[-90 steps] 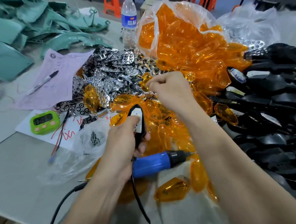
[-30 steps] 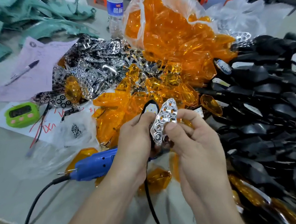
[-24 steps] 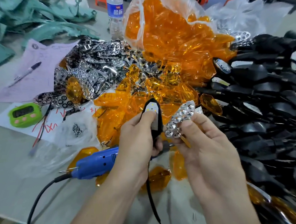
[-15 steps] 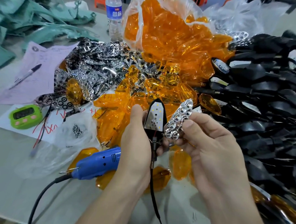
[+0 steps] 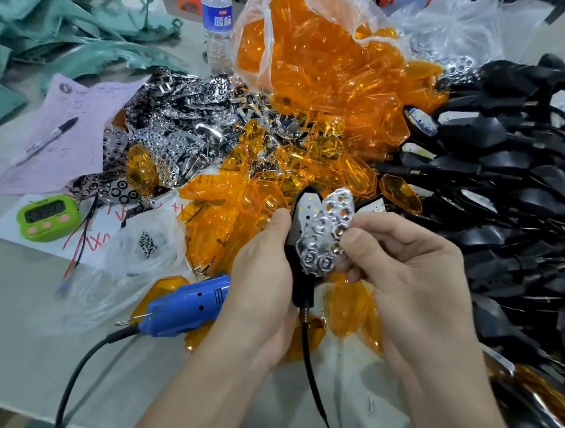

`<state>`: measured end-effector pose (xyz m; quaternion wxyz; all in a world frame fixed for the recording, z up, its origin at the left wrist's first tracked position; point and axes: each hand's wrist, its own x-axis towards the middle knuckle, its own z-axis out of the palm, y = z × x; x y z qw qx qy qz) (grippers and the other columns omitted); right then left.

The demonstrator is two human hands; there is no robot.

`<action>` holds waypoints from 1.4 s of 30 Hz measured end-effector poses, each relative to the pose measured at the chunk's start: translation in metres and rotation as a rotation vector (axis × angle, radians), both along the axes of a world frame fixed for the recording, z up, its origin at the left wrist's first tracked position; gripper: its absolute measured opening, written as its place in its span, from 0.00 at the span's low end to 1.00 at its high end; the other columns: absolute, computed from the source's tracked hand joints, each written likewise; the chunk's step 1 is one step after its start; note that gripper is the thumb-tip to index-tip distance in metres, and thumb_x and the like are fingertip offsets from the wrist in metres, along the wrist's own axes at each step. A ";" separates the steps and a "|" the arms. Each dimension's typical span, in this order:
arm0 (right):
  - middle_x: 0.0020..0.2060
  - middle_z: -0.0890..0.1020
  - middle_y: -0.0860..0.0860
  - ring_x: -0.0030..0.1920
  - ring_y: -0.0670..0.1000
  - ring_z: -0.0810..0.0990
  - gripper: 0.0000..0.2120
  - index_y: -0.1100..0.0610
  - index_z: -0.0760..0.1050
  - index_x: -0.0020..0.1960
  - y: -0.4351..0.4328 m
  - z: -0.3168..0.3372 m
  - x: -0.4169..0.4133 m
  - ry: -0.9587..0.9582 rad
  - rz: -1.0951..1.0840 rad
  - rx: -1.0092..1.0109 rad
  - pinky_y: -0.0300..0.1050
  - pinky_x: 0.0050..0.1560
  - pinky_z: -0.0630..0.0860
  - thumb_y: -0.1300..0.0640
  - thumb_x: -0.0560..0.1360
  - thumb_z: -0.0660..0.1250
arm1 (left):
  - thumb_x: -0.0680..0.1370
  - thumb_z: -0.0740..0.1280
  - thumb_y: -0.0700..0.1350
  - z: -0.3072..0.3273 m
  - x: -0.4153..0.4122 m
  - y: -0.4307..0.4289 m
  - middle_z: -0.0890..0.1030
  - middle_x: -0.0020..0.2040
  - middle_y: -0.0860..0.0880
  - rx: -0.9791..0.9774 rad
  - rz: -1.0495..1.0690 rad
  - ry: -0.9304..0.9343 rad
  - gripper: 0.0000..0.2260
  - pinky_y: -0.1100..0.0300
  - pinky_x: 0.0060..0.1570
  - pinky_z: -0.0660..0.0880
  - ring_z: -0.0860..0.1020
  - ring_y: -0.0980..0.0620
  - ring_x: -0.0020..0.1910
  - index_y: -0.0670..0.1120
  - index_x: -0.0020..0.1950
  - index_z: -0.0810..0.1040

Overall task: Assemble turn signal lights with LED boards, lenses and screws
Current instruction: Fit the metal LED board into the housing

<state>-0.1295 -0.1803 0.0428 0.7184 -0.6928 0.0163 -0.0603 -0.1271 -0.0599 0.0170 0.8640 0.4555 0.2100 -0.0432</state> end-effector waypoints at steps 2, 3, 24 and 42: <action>0.32 0.86 0.51 0.29 0.48 0.82 0.10 0.51 0.87 0.44 0.005 -0.002 0.001 -0.028 -0.006 -0.131 0.35 0.32 0.76 0.67 0.75 0.75 | 0.86 0.59 0.53 0.000 -0.001 0.000 0.86 0.56 0.36 -0.019 0.014 -0.002 0.20 0.38 0.62 0.79 0.84 0.39 0.53 0.40 0.59 0.83; 0.33 0.86 0.49 0.30 0.48 0.82 0.10 0.50 0.86 0.43 0.006 -0.003 0.003 -0.029 -0.022 -0.180 0.35 0.33 0.77 0.65 0.75 0.76 | 0.86 0.59 0.53 -0.001 -0.002 0.000 0.86 0.56 0.36 -0.020 0.011 -0.006 0.19 0.37 0.63 0.79 0.85 0.39 0.55 0.40 0.59 0.83; 0.33 0.85 0.42 0.35 0.44 0.84 0.08 0.47 0.83 0.38 0.025 -0.006 0.007 -0.081 -0.163 -0.347 0.38 0.37 0.81 0.56 0.72 0.79 | 0.74 0.66 0.63 -0.009 0.001 0.012 0.86 0.58 0.46 0.449 0.005 -0.341 0.28 0.47 0.61 0.81 0.84 0.47 0.60 0.44 0.64 0.82; 0.46 0.87 0.39 0.49 0.42 0.86 0.12 0.42 0.86 0.54 0.020 -0.014 0.007 0.000 -0.114 -0.267 0.44 0.49 0.84 0.44 0.72 0.74 | 0.79 0.68 0.44 -0.002 0.015 0.042 0.87 0.50 0.49 0.337 -0.226 -0.421 0.11 0.55 0.43 0.83 0.86 0.50 0.51 0.57 0.54 0.87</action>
